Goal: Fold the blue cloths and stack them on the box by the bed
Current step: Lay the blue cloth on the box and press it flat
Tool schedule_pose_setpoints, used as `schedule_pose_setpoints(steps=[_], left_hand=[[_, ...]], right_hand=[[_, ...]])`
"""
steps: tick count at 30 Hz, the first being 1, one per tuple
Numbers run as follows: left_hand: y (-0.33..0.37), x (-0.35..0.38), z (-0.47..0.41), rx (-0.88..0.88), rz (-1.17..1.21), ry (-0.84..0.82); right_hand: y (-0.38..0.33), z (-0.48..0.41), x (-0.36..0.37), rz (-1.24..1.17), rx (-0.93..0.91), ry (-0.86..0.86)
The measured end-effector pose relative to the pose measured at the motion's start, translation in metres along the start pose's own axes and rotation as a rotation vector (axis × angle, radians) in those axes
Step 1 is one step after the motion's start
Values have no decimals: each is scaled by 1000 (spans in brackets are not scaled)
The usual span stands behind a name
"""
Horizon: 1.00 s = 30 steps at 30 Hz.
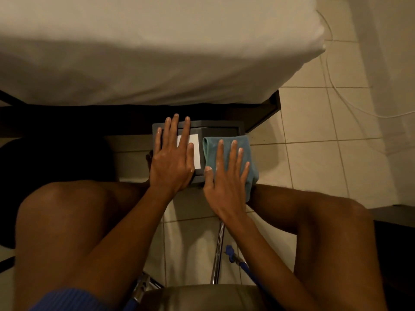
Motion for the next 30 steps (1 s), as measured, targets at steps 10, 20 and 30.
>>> schedule_pose_setpoints(steps=[10, 20, 30], left_hand=[[-1, 2, -1, 0, -2, 7], [0, 2, -2, 1, 21, 19], [0, 0, -1, -6, 48, 16]], right_hand=[[6, -15, -9, -6, -29, -9], [-6, -16, -7, -18, -50, -13], [-11, -12, -5, 14, -76, 11]])
Point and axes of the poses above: each hand's wrist, its own z-axis away from the middle knuckle, its own x-axis out of the palm, y = z × x, the point moved 1 cm from there along -z, towards the middle knuckle, and after that the axes turned 8 degrees about -y, right-handed, at the moved point
